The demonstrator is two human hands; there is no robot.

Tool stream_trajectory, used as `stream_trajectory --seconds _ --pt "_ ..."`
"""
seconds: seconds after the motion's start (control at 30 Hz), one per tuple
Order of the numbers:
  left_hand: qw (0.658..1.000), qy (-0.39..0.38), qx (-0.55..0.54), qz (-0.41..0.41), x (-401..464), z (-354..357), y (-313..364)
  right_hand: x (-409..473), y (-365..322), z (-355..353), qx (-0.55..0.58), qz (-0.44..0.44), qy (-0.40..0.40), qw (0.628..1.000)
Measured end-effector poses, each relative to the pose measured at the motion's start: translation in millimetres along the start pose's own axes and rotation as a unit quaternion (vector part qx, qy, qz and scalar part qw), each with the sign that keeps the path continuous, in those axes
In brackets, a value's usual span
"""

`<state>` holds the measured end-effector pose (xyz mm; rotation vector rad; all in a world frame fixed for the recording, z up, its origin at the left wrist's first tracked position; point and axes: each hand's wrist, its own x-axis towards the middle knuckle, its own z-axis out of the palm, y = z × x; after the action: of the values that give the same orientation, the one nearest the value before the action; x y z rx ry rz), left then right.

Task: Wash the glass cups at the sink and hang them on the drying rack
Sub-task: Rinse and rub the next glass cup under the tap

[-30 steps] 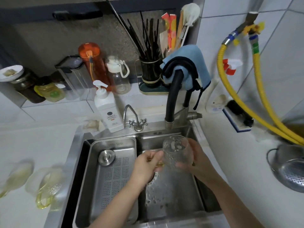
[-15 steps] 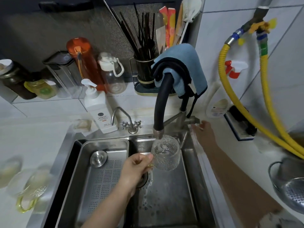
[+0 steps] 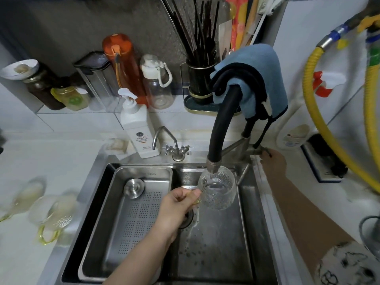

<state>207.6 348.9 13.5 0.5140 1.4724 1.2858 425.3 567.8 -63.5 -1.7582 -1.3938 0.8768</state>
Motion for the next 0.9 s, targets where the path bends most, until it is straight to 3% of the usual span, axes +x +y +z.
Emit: stream_trajectory --seconds 0.9 --pt "1.000 -0.009 0.010 0.002 10.4 -12.5 -9.5 8.9 8.3 -0.9 0.023 0.014 0.010 1.000"
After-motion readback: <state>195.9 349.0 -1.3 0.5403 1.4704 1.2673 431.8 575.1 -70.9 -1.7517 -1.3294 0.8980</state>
